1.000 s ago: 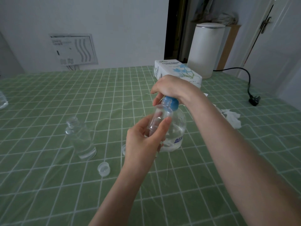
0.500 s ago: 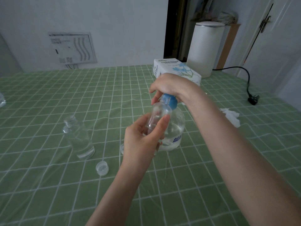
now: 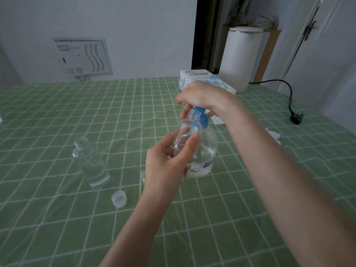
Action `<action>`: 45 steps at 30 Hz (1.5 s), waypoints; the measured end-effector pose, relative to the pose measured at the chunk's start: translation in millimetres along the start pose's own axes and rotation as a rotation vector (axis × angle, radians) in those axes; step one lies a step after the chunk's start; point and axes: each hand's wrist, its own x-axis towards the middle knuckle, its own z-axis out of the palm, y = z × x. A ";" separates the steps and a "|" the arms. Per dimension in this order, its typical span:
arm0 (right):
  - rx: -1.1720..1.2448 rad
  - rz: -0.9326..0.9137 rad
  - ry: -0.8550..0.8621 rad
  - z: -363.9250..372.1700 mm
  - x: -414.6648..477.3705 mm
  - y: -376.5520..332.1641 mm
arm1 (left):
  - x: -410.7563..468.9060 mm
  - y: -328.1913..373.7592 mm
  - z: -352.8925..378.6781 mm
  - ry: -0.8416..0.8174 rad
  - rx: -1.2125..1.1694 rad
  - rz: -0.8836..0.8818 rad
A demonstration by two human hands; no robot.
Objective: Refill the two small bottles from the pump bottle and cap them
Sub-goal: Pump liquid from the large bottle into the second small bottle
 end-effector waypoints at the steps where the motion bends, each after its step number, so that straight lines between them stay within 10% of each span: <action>1: 0.000 0.002 -0.003 -0.2 -0.2 -0.5 | -0.1 0.0 0.2 0.001 -0.002 -0.001; 45: 0.000 0.069 -0.013 9.3 3.4 2.7 | -0.1 -5.1 0.4 0.020 -0.004 -0.026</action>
